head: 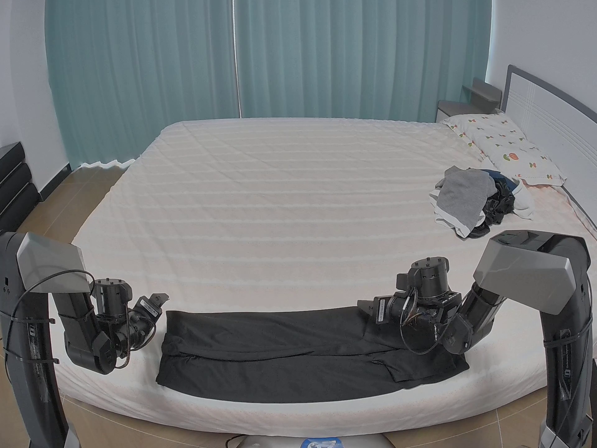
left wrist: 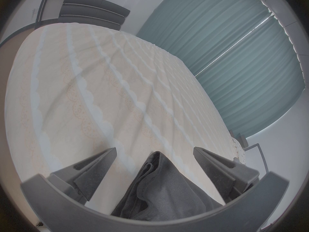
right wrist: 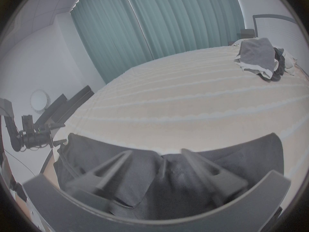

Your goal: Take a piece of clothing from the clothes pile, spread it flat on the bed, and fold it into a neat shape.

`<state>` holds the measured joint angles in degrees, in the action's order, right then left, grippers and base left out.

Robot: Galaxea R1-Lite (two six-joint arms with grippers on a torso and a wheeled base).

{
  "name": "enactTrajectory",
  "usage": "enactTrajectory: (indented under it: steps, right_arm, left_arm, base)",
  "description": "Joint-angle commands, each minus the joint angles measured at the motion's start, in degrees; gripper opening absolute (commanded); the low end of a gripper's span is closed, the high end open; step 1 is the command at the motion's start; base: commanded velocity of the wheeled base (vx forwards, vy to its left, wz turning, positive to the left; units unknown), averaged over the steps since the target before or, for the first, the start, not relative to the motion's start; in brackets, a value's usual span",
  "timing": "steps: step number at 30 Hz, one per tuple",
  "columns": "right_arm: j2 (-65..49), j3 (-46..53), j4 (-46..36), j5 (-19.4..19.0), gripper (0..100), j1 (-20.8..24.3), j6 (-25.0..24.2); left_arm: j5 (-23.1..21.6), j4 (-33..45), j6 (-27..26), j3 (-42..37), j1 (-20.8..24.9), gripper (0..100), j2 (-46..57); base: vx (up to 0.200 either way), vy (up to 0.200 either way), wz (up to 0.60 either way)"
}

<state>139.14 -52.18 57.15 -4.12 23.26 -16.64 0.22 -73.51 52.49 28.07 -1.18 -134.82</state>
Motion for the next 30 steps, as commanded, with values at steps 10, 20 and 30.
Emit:
enactTrajectory:
  steps: [10,20,30]
  right_arm:
    - [-12.32,10.69,2.18,2.01,100,-6.03,-14.21]
    - [-16.98,32.05,12.90,1.48,100,-8.32,-29.59]
    - [-8.98,40.22,29.77,-0.54,100,-9.20,-34.95]
  left_arm:
    - [-0.13,0.21,-3.45,-2.41,0.48,100,3.33]
    - [-3.03,7.15,-13.65,-6.54,2.06,100,12.91]
    - [-10.77,30.00,-27.09,6.47,2.50,100,13.44]
  base:
    - [0.000,0.000,0.00]
    - [0.000,0.000,0.00]
    - [0.000,0.000,0.00]
